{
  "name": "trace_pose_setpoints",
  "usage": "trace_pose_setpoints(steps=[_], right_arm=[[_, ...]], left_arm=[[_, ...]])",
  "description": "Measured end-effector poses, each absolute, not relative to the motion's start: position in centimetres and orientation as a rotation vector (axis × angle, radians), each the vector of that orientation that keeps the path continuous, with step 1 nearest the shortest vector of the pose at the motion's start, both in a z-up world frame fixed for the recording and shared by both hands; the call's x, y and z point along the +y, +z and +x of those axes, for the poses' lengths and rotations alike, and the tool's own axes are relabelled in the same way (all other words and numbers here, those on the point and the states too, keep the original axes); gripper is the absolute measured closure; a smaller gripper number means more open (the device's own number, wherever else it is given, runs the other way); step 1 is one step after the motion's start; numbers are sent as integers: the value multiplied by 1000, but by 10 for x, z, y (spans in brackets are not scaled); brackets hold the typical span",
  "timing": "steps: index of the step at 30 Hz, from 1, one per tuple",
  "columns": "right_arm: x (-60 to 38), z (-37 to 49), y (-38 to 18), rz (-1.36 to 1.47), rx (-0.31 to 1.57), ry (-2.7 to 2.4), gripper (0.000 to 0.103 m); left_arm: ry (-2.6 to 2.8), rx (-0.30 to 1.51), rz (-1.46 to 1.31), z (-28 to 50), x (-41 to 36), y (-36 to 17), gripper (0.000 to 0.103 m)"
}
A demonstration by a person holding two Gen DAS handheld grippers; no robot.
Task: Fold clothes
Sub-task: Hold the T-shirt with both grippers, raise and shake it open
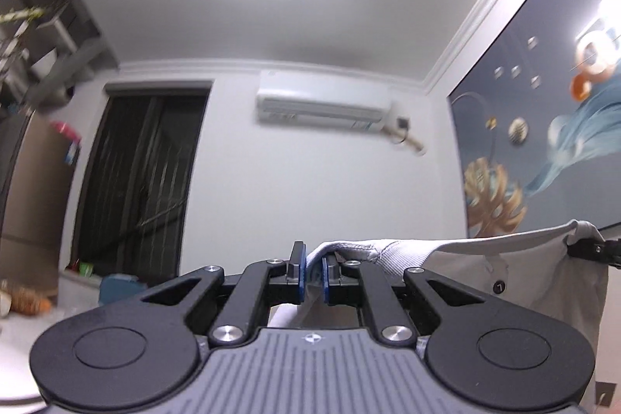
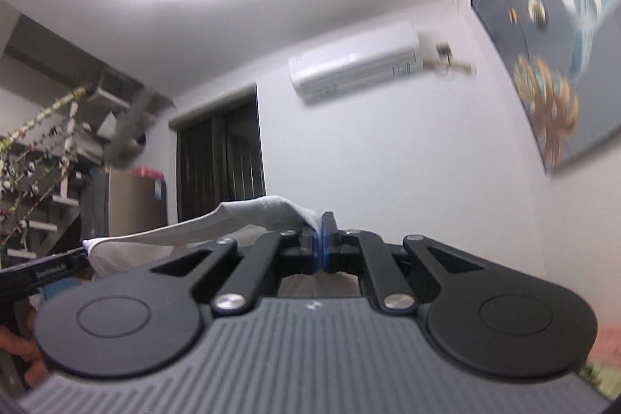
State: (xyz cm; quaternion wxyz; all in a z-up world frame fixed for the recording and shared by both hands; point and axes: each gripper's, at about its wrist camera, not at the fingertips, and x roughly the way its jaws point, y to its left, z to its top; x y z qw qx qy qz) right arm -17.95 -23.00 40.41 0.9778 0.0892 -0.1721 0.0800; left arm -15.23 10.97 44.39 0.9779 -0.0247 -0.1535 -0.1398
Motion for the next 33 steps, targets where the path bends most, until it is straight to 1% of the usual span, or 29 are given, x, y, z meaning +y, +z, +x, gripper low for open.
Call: trace_pose_setpoints(steps=[2, 5, 7, 10, 14, 18, 22, 26, 29, 31, 33], right_arm=[[-237, -187, 420, 161, -359, 140, 97], [-246, -165, 418, 147, -307, 110, 97], [-251, -127, 391, 158, -241, 94, 97], [-262, -66, 343, 176, -133, 64, 97], [-274, 29, 259, 215, 32, 21, 97], [-293, 142, 172, 283, 199, -27, 97], [-311, 261, 78, 309, 318, -81, 97], [-324, 370, -28, 299, 454, -113, 97], [-330, 425, -100, 290, 548, -131, 97], [-333, 445, -136, 284, 609, -133, 97], [-336, 452, -159, 298, 649, -127, 97]], left_arm=[[-310, -309, -46, -157, 104, 459, 95], [-322, -244, -43, -126, 91, 451, 95], [-323, -188, -39, -94, 81, 436, 95], [-312, -79, -23, -17, 65, 386, 94], [-303, 65, 0, 95, 42, 302, 94], [-299, 199, -16, 228, 23, 209, 94], [-277, 307, -10, 351, -3, 103, 94], [-260, 466, 0, 469, -17, -16, 94], [-259, 566, 42, 526, -32, -101, 94], [-261, 630, 61, 542, -35, -154, 94], [-262, 682, 71, 555, -39, -185, 93]])
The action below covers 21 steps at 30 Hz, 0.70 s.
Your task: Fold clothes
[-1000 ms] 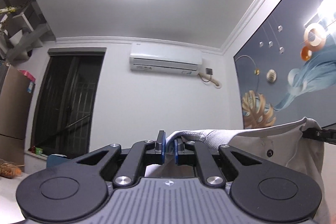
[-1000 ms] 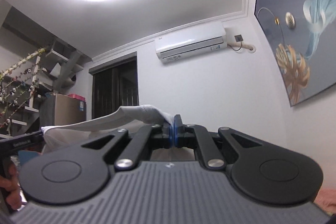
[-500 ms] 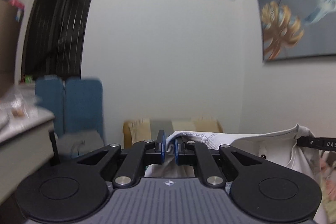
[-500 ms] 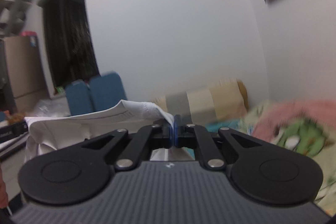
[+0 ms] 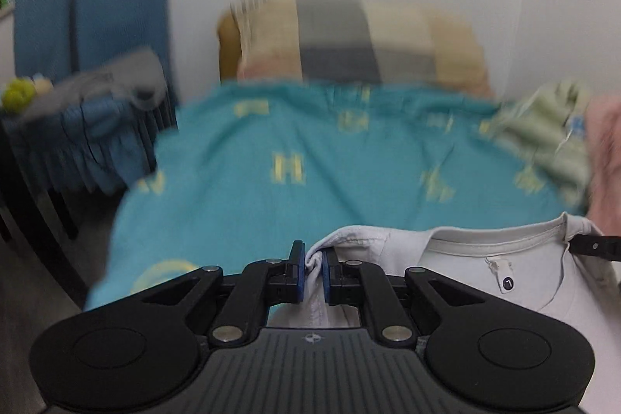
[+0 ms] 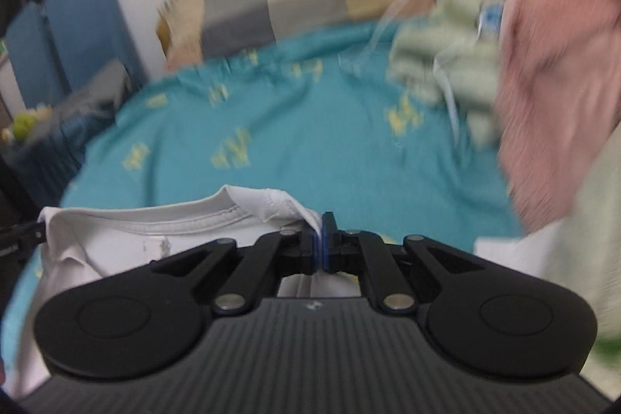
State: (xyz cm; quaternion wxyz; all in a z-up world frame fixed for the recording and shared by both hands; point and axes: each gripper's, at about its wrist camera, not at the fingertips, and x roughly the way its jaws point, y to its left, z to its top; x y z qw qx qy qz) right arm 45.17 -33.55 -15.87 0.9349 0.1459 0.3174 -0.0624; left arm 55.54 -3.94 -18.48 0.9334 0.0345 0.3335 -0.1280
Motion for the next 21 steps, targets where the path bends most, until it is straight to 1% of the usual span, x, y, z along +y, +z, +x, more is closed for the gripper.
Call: trace_pose_setpoints(steps=[3, 6, 7, 8, 9, 14, 17, 19, 21], right_arm=[[-338, 451, -173, 329, 654, -118, 95], [-336, 441, -159, 313, 667, -109, 85], [-335, 438, -153, 305, 672, -102, 74], [-335, 430, -145, 303, 666, -91, 64], [-335, 421, -138, 304, 655, -81, 63], [-321, 354, -90, 304, 611, -56, 63], [-309, 298, -62, 333, 584, -33, 63], [-300, 258, -45, 347, 570, -18, 63], [-288, 218, -29, 338, 557, -6, 63]], left_arm=[[-270, 698, 86, 554, -40, -196, 91], [-272, 700, 92, 549, -37, -191, 76], [-270, 695, 87, 541, -32, -181, 61], [-267, 688, 82, 528, -27, -168, 51], [-264, 681, 77, 516, -21, -154, 47], [-256, 627, 71, 438, 0, -89, 39], [-258, 579, 71, 364, 11, -51, 33], [-263, 558, 59, 313, 21, -30, 33], [-267, 538, 50, 261, 28, -13, 30]])
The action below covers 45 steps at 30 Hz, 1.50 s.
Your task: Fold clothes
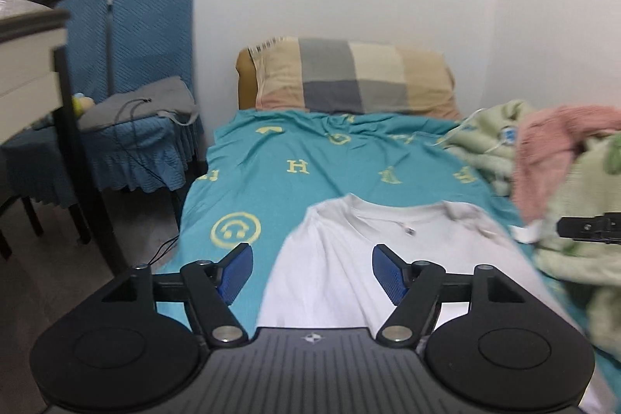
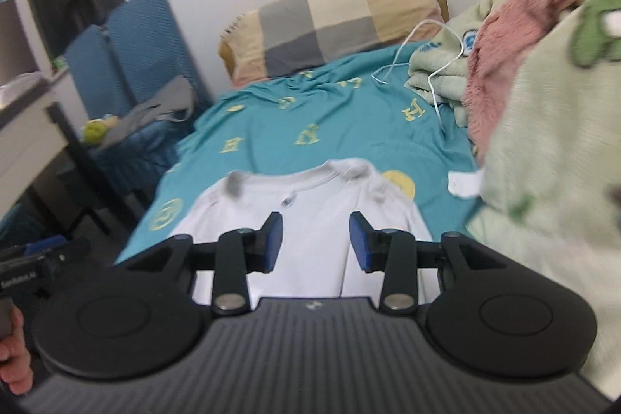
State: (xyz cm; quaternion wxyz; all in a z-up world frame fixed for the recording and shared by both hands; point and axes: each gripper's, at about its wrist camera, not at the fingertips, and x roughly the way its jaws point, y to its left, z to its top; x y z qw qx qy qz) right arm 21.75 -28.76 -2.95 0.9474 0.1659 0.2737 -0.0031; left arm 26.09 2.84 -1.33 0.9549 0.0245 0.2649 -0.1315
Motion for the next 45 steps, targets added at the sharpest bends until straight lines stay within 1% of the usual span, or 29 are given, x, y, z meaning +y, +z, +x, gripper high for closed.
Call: trace_pose_setpoints(steps=[2, 5, 6, 8, 10, 11, 13, 16, 22, 23, 25, 27, 28, 30, 31, 32, 33, 37, 38, 39, 40, 41, 42, 45], right_arm=[[-275, 179, -17, 316, 555, 1, 62], [-260, 123, -1, 299, 539, 2, 62], [-256, 106, 2, 299, 524, 7, 60], [-252, 78, 3, 298, 493, 11, 38], [-248, 51, 3, 302, 466, 17, 29], [-249, 42, 0, 317, 466, 25, 26], [-251, 33, -7, 355, 486, 39, 26], [-250, 35, -7, 352, 486, 45, 26], [-256, 48, -20, 393, 517, 21, 26], [-259, 50, -23, 403, 528, 17, 26], [-265, 56, -30, 432, 551, 5, 26], [-270, 62, -35, 467, 570, 1, 26], [-271, 65, -38, 480, 577, -1, 26], [-274, 71, -42, 501, 587, -2, 26], [-275, 74, -44, 511, 593, -2, 26], [-276, 77, -47, 521, 599, -2, 26], [-277, 80, -49, 530, 607, 1, 26], [-278, 90, -56, 559, 634, 12, 26], [-277, 92, -57, 560, 637, 15, 26], [-276, 93, -58, 560, 641, 16, 26], [-276, 94, -59, 557, 644, 15, 26], [-275, 94, -60, 554, 647, 15, 26], [-275, 94, -60, 552, 648, 14, 26], [-275, 91, -60, 552, 650, 7, 26]], left_arm=[[-284, 526, 47, 211, 33, -2, 28], [-305, 532, 43, 153, 36, 10, 28], [-307, 538, 38, 138, 36, 14, 28], [-318, 531, 10, 110, 40, 18, 26], [-331, 520, -15, 85, 44, 18, 24], [-339, 515, -25, 75, 47, 15, 23], [-345, 525, -47, 61, 52, 1, 22], [-307, 599, -68, 68, 56, -18, 22], [-198, 720, -300, 128, 88, -48, 22], [-179, 743, -338, 141, 95, -56, 23], [-147, 789, -403, 165, 106, -71, 26], [-131, 816, -471, 181, 114, -86, 33], [-123, 828, -506, 188, 119, -93, 34], [-112, 838, -596, 196, 128, -105, 39], [-105, 840, -643, 199, 132, -111, 40], [-104, 843, -676, 201, 134, -116, 44], [-104, 846, -690, 202, 135, -118, 49], [-122, 826, -695, 206, 132, -119, 56], [-124, 821, -696, 207, 131, -119, 62], [-123, 815, -698, 208, 130, -119, 73], [-121, 810, -699, 209, 129, -120, 79], [-117, 805, -697, 209, 130, -120, 94], [-111, 793, -693, 209, 130, -118, 96], [-92, 736, -675, 211, 135, -104, 99]])
